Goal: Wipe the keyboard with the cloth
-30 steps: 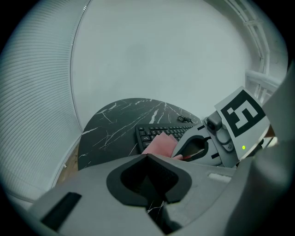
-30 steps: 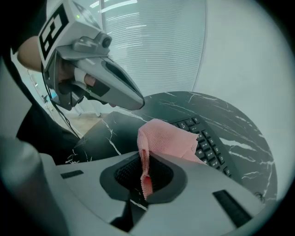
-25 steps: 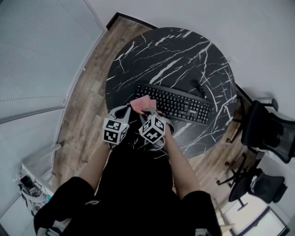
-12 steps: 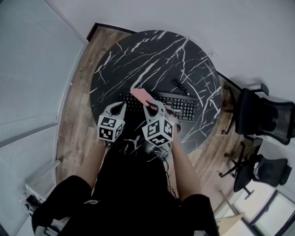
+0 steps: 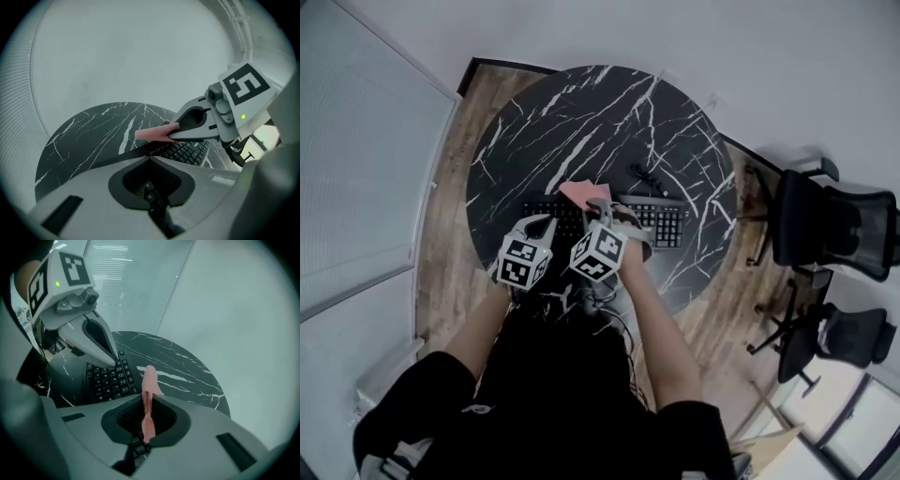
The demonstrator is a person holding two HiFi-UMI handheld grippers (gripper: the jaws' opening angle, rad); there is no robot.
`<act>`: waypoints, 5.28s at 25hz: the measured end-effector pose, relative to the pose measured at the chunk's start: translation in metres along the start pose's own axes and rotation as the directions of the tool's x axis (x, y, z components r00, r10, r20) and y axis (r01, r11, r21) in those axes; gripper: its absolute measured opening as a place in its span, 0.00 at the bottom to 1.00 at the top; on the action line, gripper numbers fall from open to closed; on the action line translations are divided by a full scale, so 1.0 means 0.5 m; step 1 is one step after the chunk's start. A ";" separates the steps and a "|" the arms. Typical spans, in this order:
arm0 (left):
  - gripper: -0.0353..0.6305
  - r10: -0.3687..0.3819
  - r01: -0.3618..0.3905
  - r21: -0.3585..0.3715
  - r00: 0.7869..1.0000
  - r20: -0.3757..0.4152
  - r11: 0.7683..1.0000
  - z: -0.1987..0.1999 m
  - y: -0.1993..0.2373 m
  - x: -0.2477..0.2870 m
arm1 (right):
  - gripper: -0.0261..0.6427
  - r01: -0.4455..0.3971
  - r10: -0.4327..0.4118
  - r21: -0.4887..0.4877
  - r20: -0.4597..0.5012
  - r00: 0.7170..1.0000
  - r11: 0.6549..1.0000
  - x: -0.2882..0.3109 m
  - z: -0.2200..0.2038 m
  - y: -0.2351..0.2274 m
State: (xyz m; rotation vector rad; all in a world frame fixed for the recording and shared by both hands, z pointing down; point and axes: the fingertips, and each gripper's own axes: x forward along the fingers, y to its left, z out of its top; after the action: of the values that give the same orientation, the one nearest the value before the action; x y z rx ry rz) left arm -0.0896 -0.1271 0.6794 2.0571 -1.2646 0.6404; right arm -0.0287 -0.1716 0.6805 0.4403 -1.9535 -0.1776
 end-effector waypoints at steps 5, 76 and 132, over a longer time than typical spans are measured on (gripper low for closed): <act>0.05 0.000 0.000 -0.004 1.000 -0.017 1.000 -0.012 0.003 -0.002 | 0.06 -0.063 0.067 0.057 -0.064 0.996 0.996 0.058 -0.025 0.047; 0.05 0.056 -0.057 -0.031 0.998 -0.031 0.998 0.004 -0.205 0.038 | 0.06 0.105 -0.106 -0.036 -0.042 0.993 0.994 -0.037 -0.209 -0.083; 0.05 0.017 -0.017 0.018 1.000 0.005 1.000 0.057 -0.366 0.093 | 0.06 0.131 -0.166 0.214 0.152 0.974 0.968 -0.225 -0.288 -0.134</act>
State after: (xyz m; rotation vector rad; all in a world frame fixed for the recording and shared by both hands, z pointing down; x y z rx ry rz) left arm 0.0976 -0.1136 0.6439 2.0660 -1.2841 0.6572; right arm 0.1569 -0.1790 0.6227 0.7280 -2.1152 -0.1147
